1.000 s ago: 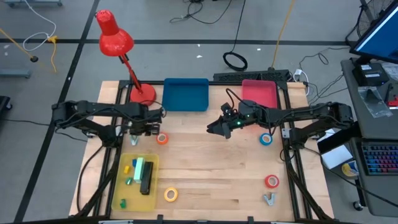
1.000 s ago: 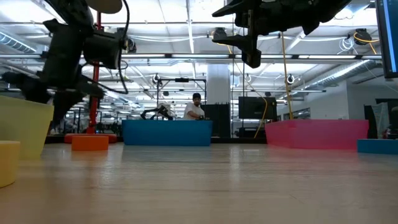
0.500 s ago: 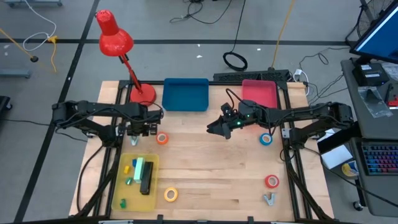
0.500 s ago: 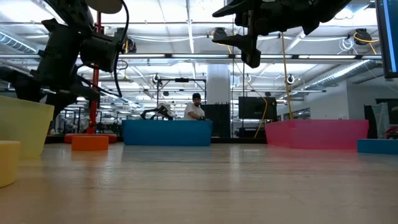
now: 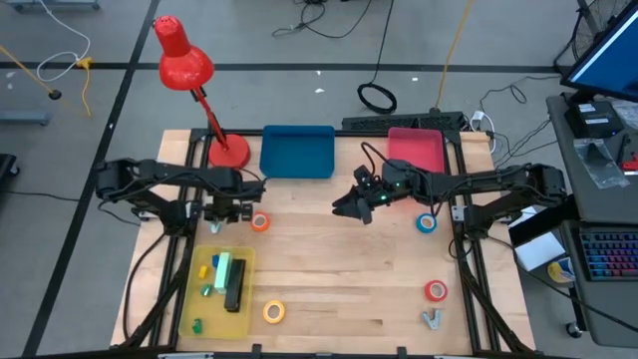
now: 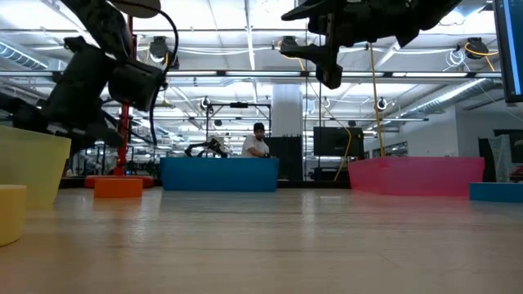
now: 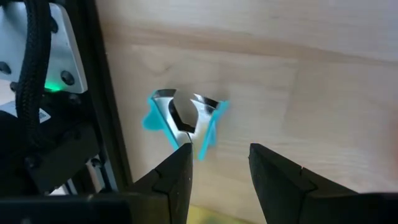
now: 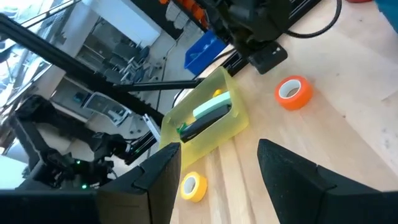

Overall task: Pick and place Stapler, Stapler remover, tape
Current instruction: Put the blue staple remover into the red bin

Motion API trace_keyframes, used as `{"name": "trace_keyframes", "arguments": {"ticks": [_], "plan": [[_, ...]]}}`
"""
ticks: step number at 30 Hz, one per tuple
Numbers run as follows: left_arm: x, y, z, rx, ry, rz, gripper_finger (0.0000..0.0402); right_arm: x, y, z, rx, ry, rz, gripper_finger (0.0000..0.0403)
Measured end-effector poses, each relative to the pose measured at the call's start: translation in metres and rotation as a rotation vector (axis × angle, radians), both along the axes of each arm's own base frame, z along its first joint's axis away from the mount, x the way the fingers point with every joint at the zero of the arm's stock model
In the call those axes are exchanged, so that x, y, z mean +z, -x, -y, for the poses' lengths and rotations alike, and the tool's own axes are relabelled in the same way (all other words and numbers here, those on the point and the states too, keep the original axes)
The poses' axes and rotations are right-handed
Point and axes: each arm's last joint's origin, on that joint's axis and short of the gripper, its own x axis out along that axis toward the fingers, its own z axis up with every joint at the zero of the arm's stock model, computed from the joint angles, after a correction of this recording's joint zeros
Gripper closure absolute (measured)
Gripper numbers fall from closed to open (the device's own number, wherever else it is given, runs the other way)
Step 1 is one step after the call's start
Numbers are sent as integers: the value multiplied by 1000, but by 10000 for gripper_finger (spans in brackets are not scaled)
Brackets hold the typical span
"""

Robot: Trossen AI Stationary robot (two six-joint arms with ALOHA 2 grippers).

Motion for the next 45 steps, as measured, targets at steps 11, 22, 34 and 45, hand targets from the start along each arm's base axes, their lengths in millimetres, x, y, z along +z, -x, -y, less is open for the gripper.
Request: {"name": "trace_keyframes", "arguments": {"ticks": [11,22,34,45], "plan": [[-31,-13,-5,-34,84,-74,245,-1,1,-2,51,-14,-10,195],[-39,-13,-5,-38,97,-135,344,-2,1,-2,75,-27,-20,195],[-27,-8,-6,-89,22,-133,397,-2,1,-2,74,-29,-21,195],[31,6,-3,-79,-110,-13,400,-2,1,-2,75,-29,-21,195]]}}
